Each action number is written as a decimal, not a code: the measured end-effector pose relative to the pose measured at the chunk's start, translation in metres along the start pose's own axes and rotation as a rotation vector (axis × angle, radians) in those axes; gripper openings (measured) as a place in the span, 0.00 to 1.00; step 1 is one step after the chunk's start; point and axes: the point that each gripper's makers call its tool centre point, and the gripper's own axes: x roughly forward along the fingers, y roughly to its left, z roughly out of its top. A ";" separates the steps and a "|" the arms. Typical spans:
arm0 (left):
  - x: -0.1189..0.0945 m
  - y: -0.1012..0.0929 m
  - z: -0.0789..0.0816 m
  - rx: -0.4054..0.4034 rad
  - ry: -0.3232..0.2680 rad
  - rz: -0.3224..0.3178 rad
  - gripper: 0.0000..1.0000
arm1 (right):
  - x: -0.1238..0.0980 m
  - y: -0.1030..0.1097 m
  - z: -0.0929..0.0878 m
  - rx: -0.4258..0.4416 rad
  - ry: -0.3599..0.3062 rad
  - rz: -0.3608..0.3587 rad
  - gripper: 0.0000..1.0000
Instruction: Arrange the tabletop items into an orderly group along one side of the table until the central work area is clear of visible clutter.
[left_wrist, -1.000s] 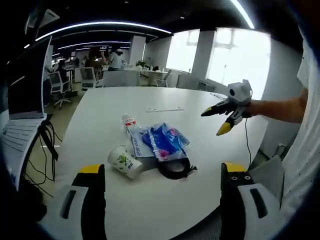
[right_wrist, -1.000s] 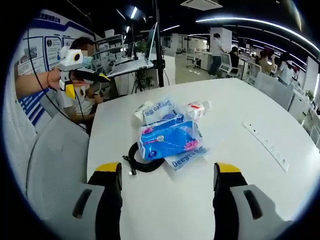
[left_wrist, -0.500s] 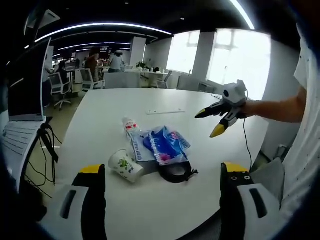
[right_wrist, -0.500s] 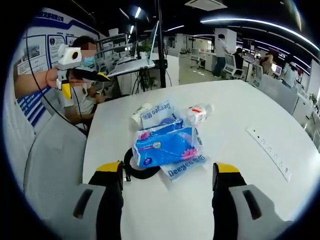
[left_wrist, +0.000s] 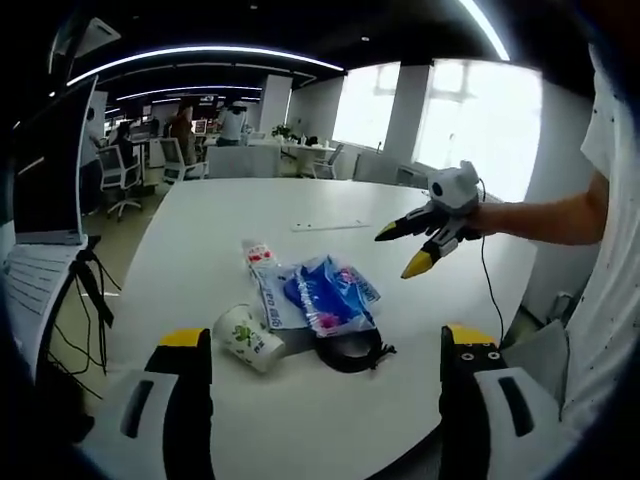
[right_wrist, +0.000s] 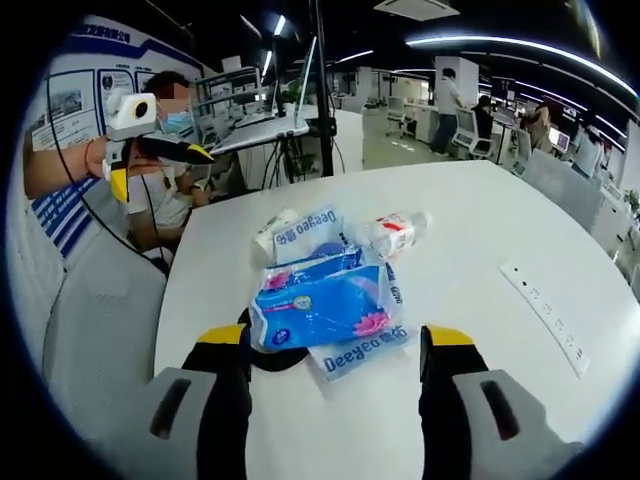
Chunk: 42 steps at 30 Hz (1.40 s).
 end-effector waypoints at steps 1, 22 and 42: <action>0.001 0.000 0.000 0.000 0.000 0.000 0.98 | 0.001 -0.001 0.000 0.000 0.000 0.000 0.67; 0.018 -0.004 -0.007 -0.040 0.006 -0.013 0.96 | 0.034 -0.020 0.008 0.005 -0.007 0.027 0.58; 0.026 -0.001 -0.022 -0.092 0.024 -0.015 0.94 | 0.063 -0.036 0.009 0.017 -0.012 0.053 0.42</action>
